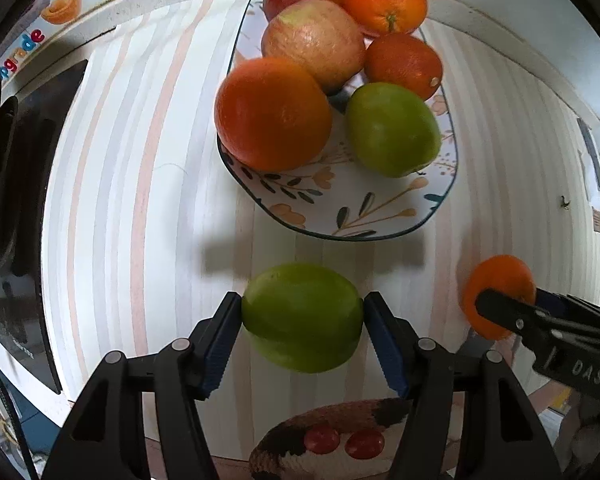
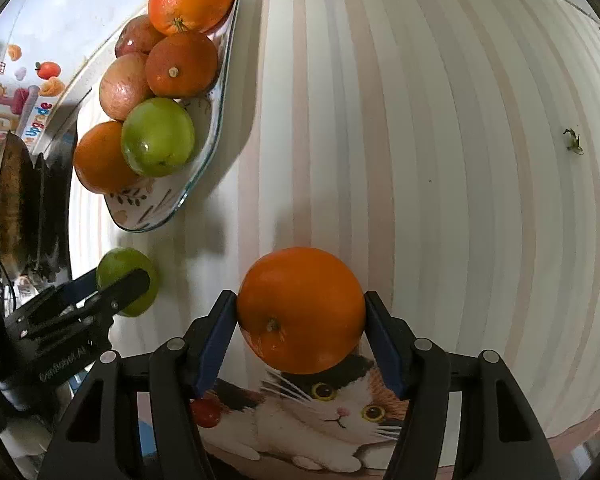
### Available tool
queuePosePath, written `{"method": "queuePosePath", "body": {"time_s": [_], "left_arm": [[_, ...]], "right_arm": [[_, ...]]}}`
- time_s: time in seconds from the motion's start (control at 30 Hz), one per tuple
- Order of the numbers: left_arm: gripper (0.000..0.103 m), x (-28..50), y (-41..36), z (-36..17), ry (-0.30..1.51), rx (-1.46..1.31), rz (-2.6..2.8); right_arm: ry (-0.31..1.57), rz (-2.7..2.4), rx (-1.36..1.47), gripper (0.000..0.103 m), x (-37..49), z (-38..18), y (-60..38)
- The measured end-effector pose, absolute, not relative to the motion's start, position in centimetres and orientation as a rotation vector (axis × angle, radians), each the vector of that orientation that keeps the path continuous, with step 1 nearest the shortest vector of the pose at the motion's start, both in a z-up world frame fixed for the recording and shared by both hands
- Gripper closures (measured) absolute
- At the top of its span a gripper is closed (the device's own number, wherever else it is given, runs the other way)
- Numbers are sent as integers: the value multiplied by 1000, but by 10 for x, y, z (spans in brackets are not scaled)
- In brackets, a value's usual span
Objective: Organize fruits
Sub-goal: 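Carry the green apple and orange onto the plate and open both tools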
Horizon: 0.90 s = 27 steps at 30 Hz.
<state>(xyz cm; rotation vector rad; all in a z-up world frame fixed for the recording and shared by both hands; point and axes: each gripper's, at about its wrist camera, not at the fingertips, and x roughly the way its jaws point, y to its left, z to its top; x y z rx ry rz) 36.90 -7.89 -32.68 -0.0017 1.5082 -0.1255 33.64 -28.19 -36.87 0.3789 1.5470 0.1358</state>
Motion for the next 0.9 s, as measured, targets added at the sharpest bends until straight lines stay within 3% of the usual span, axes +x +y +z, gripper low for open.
{"method": "queuePosePath", "body": {"time_s": [0.5,0.73,0.9], "left_arm": [[43,392,-55,-237,1381,-113,-228],[43,460,-56,-201,1305,-133,-263],[43,525,-56,-208,1309,-126,-250]], "right_arm": [[1389,208,490,37,394,-296,-277],[1306,226,546,37,454,-273,-271],[1294,214,543,37,489,-282,-255]]}}
